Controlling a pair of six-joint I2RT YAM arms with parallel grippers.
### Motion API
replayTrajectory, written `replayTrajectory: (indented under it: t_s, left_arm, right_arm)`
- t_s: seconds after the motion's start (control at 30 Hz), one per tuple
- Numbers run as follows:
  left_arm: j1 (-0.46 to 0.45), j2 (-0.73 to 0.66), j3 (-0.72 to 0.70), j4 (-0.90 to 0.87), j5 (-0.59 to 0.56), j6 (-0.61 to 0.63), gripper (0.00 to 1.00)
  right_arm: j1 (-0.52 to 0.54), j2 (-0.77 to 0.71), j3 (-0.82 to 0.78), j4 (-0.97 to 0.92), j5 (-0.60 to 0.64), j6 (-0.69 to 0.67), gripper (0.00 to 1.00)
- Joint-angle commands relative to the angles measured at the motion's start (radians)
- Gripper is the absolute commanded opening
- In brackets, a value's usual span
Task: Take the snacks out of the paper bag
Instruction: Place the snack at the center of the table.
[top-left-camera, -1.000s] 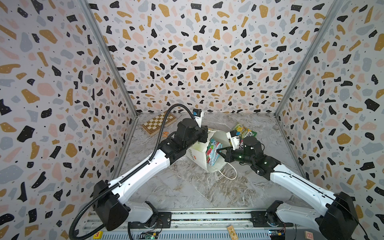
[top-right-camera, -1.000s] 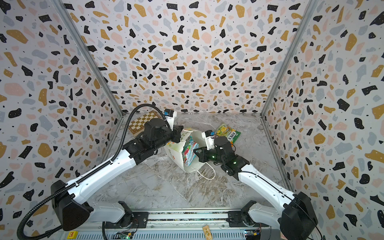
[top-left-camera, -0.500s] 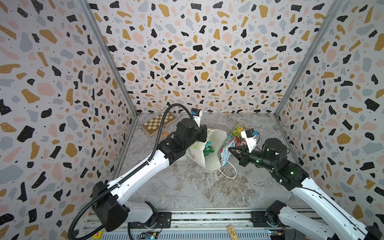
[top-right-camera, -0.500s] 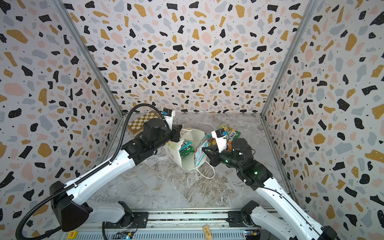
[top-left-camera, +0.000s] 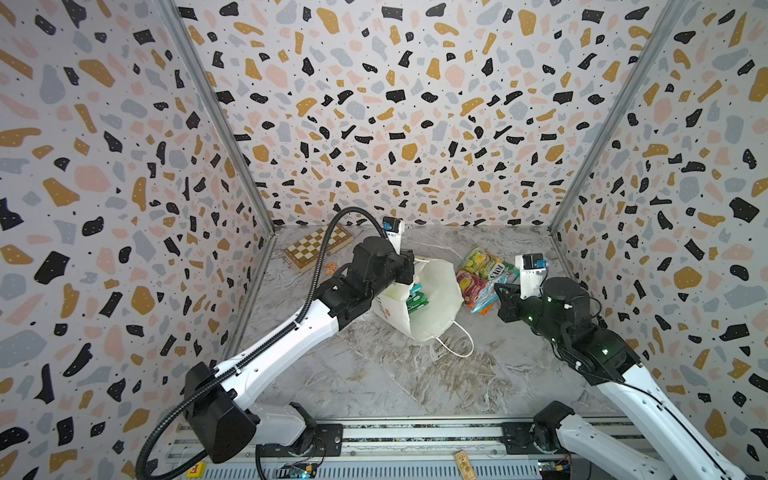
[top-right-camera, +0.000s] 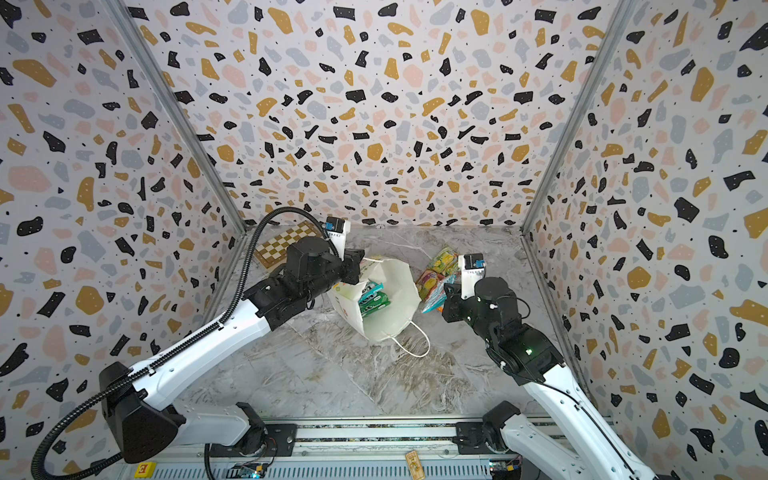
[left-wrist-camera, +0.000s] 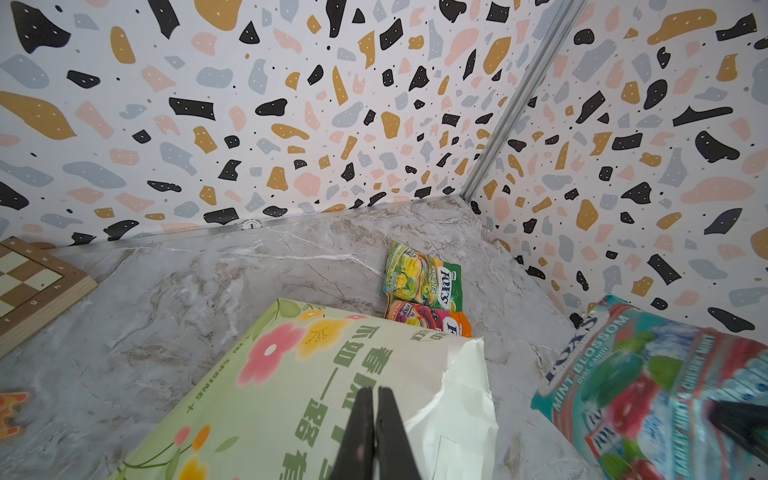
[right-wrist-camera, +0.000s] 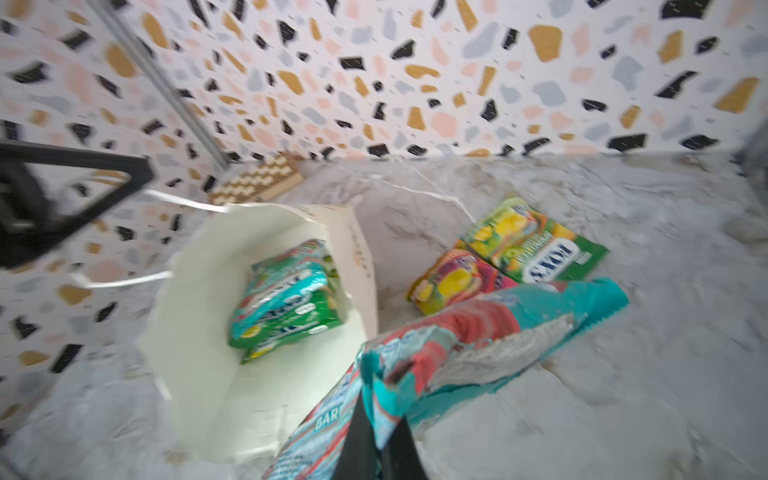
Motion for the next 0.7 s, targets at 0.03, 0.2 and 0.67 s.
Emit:
replayTrajectory:
  t_s: [0.03,0.2,0.67]
  left_arm:
    - [-0.002,-0.026,-0.01,0.034,-0.008,-0.007,0.0]
    - [-0.002,-0.03,-0.016,0.038,-0.008,-0.006,0.0]
    - [-0.001,-0.04,-0.022,0.041,-0.007,-0.004,0.0]
  right_arm:
    - [-0.052,0.033,-0.024,-0.05,0.072,0.009,0.0]
    - [-0.118,0.082,-0.096,-0.004,-0.097,-0.015,0.0]
    - [-0.282,0.215,-0.411,0.574,-0.877,0.106,0.0]
